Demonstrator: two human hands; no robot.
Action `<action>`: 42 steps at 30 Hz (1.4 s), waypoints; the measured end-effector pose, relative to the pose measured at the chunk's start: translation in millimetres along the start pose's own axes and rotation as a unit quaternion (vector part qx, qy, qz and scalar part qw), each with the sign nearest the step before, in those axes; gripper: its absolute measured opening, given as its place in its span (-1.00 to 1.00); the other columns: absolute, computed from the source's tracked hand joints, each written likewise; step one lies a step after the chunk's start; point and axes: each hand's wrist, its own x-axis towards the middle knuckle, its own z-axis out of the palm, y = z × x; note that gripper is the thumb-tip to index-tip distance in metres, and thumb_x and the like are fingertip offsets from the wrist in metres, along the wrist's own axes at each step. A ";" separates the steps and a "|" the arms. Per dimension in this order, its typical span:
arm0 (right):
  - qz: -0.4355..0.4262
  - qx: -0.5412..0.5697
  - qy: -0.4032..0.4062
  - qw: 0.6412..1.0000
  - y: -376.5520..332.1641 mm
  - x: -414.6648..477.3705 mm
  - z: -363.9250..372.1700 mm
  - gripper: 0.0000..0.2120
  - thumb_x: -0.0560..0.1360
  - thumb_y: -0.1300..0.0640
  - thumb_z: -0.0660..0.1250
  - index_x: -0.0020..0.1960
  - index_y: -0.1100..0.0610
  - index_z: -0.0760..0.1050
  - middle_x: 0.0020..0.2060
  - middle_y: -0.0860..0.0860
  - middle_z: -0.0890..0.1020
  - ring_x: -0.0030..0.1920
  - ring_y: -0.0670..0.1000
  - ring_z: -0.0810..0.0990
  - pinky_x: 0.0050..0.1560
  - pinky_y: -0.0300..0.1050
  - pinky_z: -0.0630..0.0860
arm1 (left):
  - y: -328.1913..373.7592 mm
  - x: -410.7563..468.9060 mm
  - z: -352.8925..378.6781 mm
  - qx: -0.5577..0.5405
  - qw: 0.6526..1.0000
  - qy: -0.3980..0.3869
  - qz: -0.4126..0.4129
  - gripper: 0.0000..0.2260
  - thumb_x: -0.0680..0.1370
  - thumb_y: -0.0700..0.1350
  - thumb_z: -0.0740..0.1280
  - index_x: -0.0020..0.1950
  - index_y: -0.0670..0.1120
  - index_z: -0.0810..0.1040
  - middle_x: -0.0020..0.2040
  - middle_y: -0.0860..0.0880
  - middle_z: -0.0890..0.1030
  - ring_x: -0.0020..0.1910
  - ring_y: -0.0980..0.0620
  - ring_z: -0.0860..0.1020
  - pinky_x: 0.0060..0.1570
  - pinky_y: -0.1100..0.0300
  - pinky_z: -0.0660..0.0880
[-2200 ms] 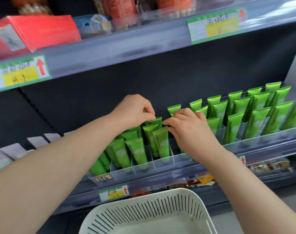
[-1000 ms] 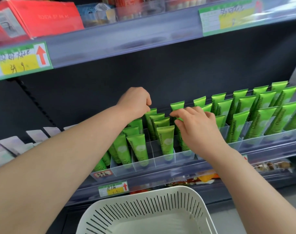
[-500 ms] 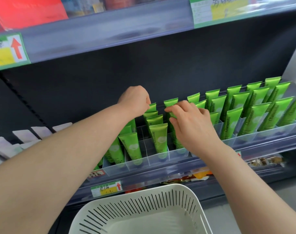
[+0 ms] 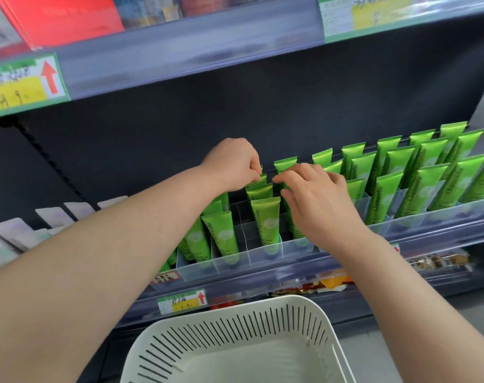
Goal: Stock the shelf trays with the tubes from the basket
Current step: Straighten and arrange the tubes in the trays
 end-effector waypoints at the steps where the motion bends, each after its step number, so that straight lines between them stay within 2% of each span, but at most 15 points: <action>1: -0.003 -0.001 -0.002 1.000 0.6 0.0 0.1 -0.74 0.58 0.15 0.19 0.24 0.04 0.50 0.13 0.00 0.54 0.20 0.09 0.46 0.15 0.17 0.33 | -0.2 0.3 1.3 -0.002 1.000 0.004 -0.001 -0.94 0.48 -0.10 0.46 -0.07 -0.02 0.71 -0.26 0.20 0.52 -0.09 0.11 0.56 -0.02 0.14 0.52; 6: -0.010 0.005 0.002 1.000 1.5 0.7 -1.9 -0.75 0.58 0.15 0.20 0.22 0.04 0.51 0.11 -0.01 0.54 0.18 0.10 0.47 0.14 0.16 0.35 | -3.8 -1.4 -2.3 -0.052 0.998 -0.001 -0.019 -0.94 0.46 -0.09 0.48 -0.09 0.00 0.72 -0.28 0.24 0.55 -0.08 0.12 0.57 0.00 0.13 0.54; 11: -0.041 -0.005 0.015 0.999 -10.3 -2.1 -4.5 -0.76 0.56 0.13 0.25 0.21 0.03 0.51 0.11 -0.02 0.56 0.18 0.08 0.49 0.16 0.13 0.37 | -21.2 -18.1 -25.9 -0.083 0.996 0.022 -0.039 -0.88 0.44 -0.09 0.50 -0.04 0.00 0.70 -0.20 0.18 0.59 -0.09 0.15 0.58 -0.01 0.23 0.49; 15: -0.066 0.011 0.023 0.997 -35.7 0.8 -2.7 -0.76 0.52 0.11 0.32 0.18 0.04 0.52 0.07 -0.01 0.59 0.16 0.10 0.52 0.12 0.11 0.39 | -44.4 -40.8 -42.1 -0.093 0.992 0.034 -0.072 -0.86 0.43 -0.11 0.51 -0.03 -0.01 0.70 -0.25 0.17 0.58 -0.13 0.14 0.59 -0.04 0.31 0.45; 19: -0.099 -0.004 -0.036 0.994 -64.4 11.8 7.6 -0.76 0.55 0.05 0.27 0.19 0.03 0.54 0.04 -0.03 0.61 0.21 0.08 0.46 0.14 0.08 0.32 | -61.8 -59.6 -47.1 -0.095 0.990 0.025 -0.100 -0.87 0.42 -0.11 0.51 -0.04 0.01 0.70 -0.29 0.21 0.56 -0.15 0.15 0.62 -0.04 0.30 0.49; 23: -0.107 -0.034 -0.075 0.991 -79.2 15.1 20.7 -0.84 0.53 0.10 0.28 0.04 0.01 0.62 -0.09 -0.05 0.66 0.22 0.05 0.46 0.16 0.12 0.28 | -66.9 -70.4 -41.0 -0.090 0.992 0.015 -0.087 -0.86 0.42 -0.12 0.51 -0.04 0.00 0.71 -0.29 0.20 0.55 -0.13 0.15 0.60 -0.08 0.33 0.44; 26: -0.108 -0.072 -0.111 0.985 -79.1 15.5 21.3 -0.81 0.56 0.14 0.23 0.07 -0.01 0.58 -0.04 -0.11 0.64 0.23 0.01 0.41 0.21 0.09 0.22 | -66.8 -74.0 -35.3 -0.088 0.994 0.015 -0.063 -0.89 0.42 -0.11 0.51 -0.07 0.02 0.71 -0.28 0.22 0.55 -0.13 0.15 0.59 -0.02 0.24 0.52; 30: -0.109 -0.100 -0.103 0.984 -74.3 16.3 16.4 -0.81 0.51 0.18 0.29 0.07 -0.02 0.58 -0.08 -0.10 0.65 0.20 0.01 0.44 0.26 0.11 0.21 | -62.9 -72.5 -31.2 -0.096 0.994 0.012 -0.059 -0.89 0.42 -0.11 0.50 -0.07 0.03 0.71 -0.28 0.24 0.55 -0.11 0.16 0.58 0.03 0.14 0.56; 33: -0.110 -0.117 -0.088 0.983 -70.9 14.4 16.4 -0.82 0.46 0.22 0.37 0.00 -0.01 0.61 -0.18 -0.08 0.65 0.03 0.06 0.52 0.14 0.09 0.32 | -59.7 -70.4 -27.4 -0.087 0.995 0.001 -0.055 -0.87 0.41 -0.13 0.50 -0.07 0.02 0.70 -0.29 0.22 0.55 -0.10 0.13 0.60 0.03 0.11 0.56; 35: -0.108 -0.113 -0.092 0.983 -70.2 13.0 15.2 -0.82 0.51 0.20 0.30 0.06 0.00 0.58 -0.13 -0.07 0.64 -0.02 0.08 0.53 0.09 0.04 0.31 | -58.5 -69.7 -24.8 -0.079 0.995 -0.010 -0.053 -0.87 0.40 -0.13 0.51 -0.08 0.03 0.70 -0.29 0.22 0.55 -0.10 0.12 0.60 0.02 0.09 0.57; 38: -0.105 -0.081 -0.117 0.984 -69.4 13.0 14.2 -0.76 0.59 0.16 0.18 0.20 -0.03 0.50 0.00 -0.09 0.61 0.07 0.06 0.49 0.06 0.00 0.26 | -56.5 -69.5 -22.1 -0.043 0.997 -0.042 -0.053 -0.90 0.41 -0.11 0.50 -0.09 0.02 0.70 -0.27 0.22 0.54 -0.07 0.10 0.58 0.03 0.08 0.56; 42: -0.091 -0.058 -0.127 0.986 -67.3 12.1 11.2 -0.72 0.64 -0.01 0.07 0.26 -0.05 0.45 0.07 -0.09 0.58 0.12 0.03 0.46 0.02 -0.02 0.30 | -54.1 -68.0 -18.4 -0.009 0.996 -0.059 -0.066 -0.92 0.44 -0.10 0.49 -0.08 0.03 0.70 -0.16 0.17 0.60 -0.02 0.07 0.59 0.04 0.08 0.56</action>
